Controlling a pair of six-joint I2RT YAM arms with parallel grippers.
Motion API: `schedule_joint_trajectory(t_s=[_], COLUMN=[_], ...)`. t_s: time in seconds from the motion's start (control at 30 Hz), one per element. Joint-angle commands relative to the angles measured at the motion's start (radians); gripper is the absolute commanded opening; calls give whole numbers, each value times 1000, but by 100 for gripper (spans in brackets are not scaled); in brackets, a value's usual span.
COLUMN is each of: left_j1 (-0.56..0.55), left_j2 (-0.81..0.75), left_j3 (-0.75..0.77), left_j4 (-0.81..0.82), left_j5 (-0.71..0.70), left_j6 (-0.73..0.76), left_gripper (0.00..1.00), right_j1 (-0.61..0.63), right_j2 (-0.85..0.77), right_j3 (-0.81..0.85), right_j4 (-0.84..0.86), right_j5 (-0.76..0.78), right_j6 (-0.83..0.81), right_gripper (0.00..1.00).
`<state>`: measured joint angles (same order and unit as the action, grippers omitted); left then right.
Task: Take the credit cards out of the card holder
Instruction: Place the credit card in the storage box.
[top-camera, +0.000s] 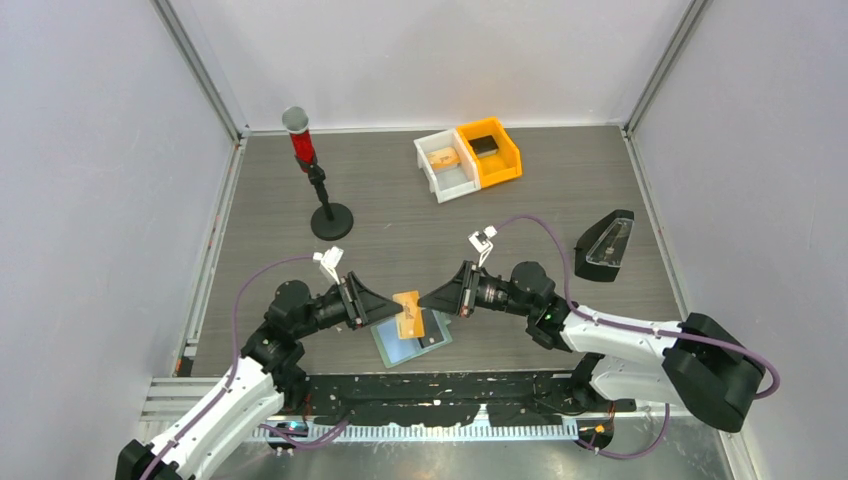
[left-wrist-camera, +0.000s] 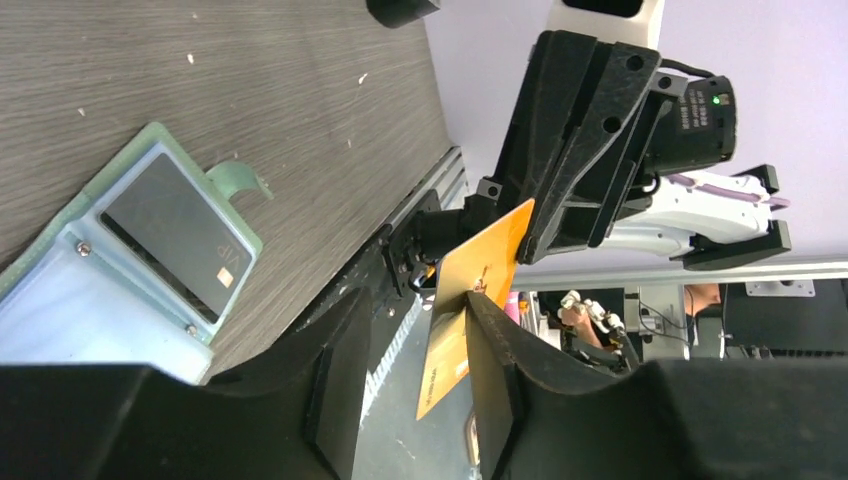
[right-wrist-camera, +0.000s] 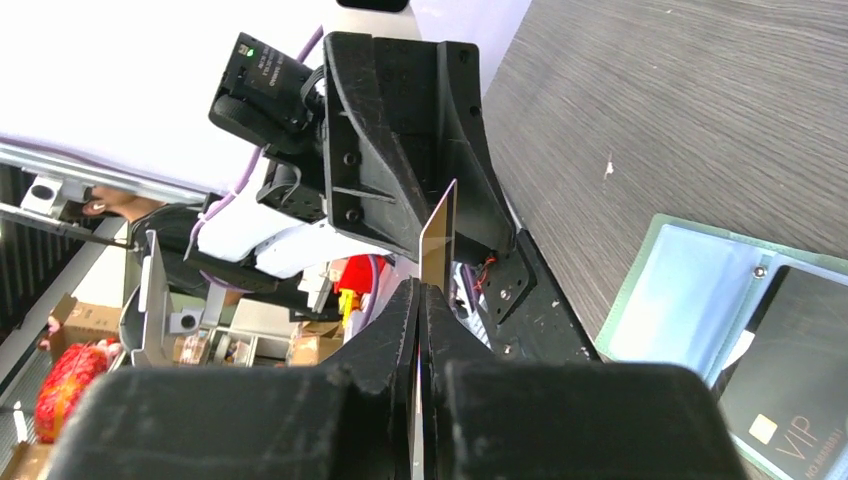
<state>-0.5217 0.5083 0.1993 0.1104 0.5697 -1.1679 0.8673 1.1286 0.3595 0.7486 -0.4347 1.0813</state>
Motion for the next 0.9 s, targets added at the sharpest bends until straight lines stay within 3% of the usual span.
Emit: schedule_joint_trajectory(t_s=[0.0, 0.07, 0.13, 0.17, 0.3, 0.5, 0.67, 0.87], left_j1=[-1, -1, -1, -1, -1, -1, -1, -1], left_j2=[-16, -25, -36, -41, -58, -54, -33, -10], left_j3=[-33, -43, -49, -53, -61, -36, -9, 27], left_j4=[171, 189, 186, 180, 169, 88, 25, -21], left_j5=[32, 35, 36, 35, 44, 108, 191, 245], left_j6=[-57, -64, -54, -48, -27, 45, 103, 162], left_gripper=[35, 22, 1, 0, 0, 0, 0, 0], right_j1=[1, 1, 1, 0, -11, -69, -92, -93], right_j2=[40, 60, 77, 81, 94, 45, 0, 25], right_j3=[-26, -30, -26, -24, -9, 103, 266, 392], right_j4=[156, 186, 178, 174, 139, -172, -590, -829], right_j5=[-68, -96, -123, -137, -174, -255, -268, -323], right_j6=[16, 2, -26, -36, -89, -323, -559, -724], right_gripper=[5, 7, 9, 11, 18, 46, 56, 62])
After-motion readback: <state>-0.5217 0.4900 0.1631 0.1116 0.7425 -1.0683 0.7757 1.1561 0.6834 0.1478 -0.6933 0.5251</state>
